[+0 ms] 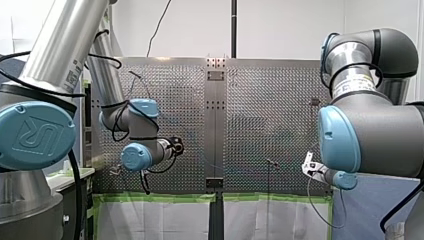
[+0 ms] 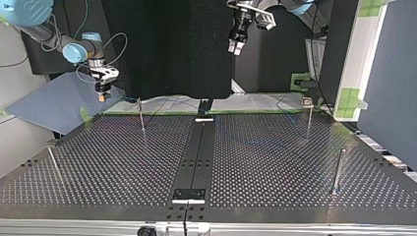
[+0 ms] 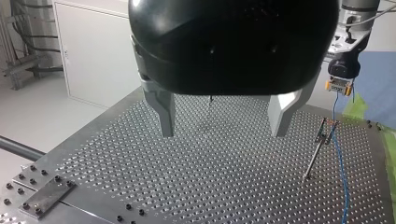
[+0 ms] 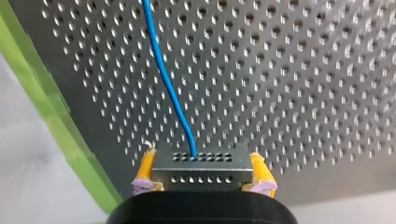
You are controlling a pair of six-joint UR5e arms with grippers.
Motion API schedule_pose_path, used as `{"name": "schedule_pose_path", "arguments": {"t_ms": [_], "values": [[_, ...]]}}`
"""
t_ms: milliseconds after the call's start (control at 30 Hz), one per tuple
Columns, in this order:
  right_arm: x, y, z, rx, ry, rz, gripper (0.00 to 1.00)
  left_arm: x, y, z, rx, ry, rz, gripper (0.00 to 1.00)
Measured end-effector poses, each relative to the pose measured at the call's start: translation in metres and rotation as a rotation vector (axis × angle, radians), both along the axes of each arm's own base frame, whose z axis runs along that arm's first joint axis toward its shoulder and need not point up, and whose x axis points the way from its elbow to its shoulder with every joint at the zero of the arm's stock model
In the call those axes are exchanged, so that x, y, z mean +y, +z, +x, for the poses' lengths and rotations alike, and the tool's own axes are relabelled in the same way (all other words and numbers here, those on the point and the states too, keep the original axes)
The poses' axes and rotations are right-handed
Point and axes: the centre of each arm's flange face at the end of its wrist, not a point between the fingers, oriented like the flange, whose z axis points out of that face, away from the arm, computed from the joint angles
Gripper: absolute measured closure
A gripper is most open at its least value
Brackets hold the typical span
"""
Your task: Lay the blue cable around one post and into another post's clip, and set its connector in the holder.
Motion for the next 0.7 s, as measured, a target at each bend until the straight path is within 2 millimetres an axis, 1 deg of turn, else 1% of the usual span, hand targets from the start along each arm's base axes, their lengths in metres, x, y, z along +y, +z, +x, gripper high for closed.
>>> {"name": "schedule_pose_path", "arguments": {"t_ms": [200,333,467,533,633,700], "values": [[-0.002,-0.002,-0.018,0.001,-0.075,0.026,1.00,0.000,0.000,0.000,0.000,0.000,0.000,0.00],[-0.001,0.001,-0.031,0.011,-0.123,0.036,1.00,0.001,0.000,0.001,0.001,0.002,0.002,0.00],[-0.004,0.014,-0.054,0.022,-0.189,0.028,1.00,0.001,0.000,0.001,0.003,0.003,0.006,0.00],[-0.006,0.022,-0.061,0.024,-0.211,0.017,1.00,0.001,0.000,0.001,0.003,0.004,0.006,0.00],[-0.009,0.036,-0.061,0.024,-0.221,0.005,1.00,0.001,0.000,0.001,0.004,0.004,0.006,0.00],[-0.010,0.046,-0.055,0.024,-0.214,0.001,1.00,0.001,0.000,0.001,0.003,0.005,0.004,0.00]]}}
